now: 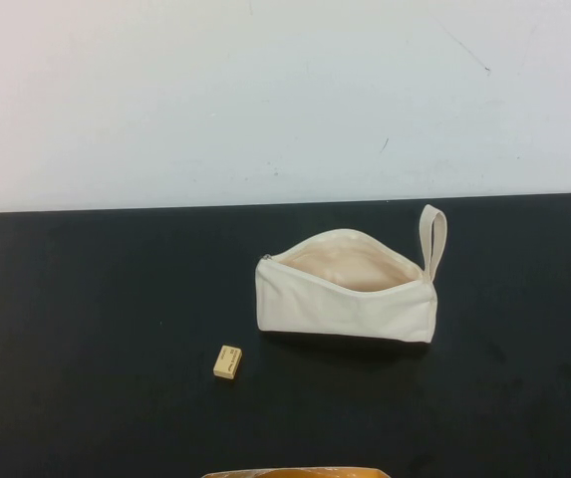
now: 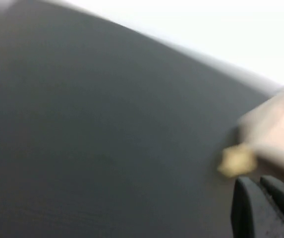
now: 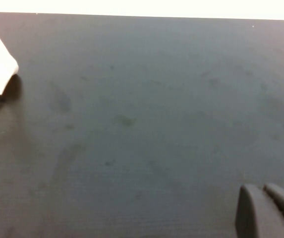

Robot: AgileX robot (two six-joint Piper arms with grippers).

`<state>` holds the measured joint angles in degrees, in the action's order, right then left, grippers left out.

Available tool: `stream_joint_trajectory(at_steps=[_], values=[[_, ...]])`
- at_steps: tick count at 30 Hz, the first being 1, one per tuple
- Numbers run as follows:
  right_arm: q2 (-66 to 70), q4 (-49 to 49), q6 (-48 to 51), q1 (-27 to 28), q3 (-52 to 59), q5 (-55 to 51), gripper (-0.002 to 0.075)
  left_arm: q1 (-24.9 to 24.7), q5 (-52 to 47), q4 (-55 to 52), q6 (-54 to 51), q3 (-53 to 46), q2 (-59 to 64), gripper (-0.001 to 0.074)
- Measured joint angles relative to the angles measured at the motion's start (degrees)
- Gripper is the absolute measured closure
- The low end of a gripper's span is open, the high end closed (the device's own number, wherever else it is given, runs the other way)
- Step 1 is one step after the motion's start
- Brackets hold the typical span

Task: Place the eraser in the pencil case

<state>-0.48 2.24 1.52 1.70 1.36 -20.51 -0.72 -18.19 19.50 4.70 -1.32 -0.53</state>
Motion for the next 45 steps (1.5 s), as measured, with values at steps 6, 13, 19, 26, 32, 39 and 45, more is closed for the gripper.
stream_joint_trajectory(at_steps=[6, 13, 19, 26, 32, 39, 45], values=[[0.0, 0.0, 0.0, 0.0, 0.0, 0.0, 0.0727, 0.0, 6.7, 20.1, 4.5, -0.2, 0.0, 0.0736], [0.0, 0.0, 0.0, 0.0, 0.0, 0.0, 0.0727, 0.0, 12.5, 33.1, 5.2, -0.2, 0.0, 0.0736], [0.0, 0.0, 0.0, 0.0, 0.0, 0.0, 0.0727, 0.0, 8.6, 34.5, -11.3, 5.2, 0.1, 0.0736], [0.0, 0.0, 0.0, 0.0, 0.0, 0.0, 0.0727, 0.0, -12.8, 22.7, -23.0, 23.2, 16.2, 0.0736], [0.0, 0.0, 0.0, 0.0, 0.0, 0.0, 0.0727, 0.0, -26.3, 8.5, -29.0, 39.8, 37.3, 0.0736], [0.0, 0.0, 0.0, 0.0, 0.0, 0.0, 0.0727, -0.4, -31.0, 3.7, -30.4, 54.4, 62.4, 0.0736], [0.0, 0.0, 0.0, 0.0, 0.0, 0.0, 0.0727, -9.6, -33.1, -4.6, -29.3, 65.3, 78.3, 0.0736]])
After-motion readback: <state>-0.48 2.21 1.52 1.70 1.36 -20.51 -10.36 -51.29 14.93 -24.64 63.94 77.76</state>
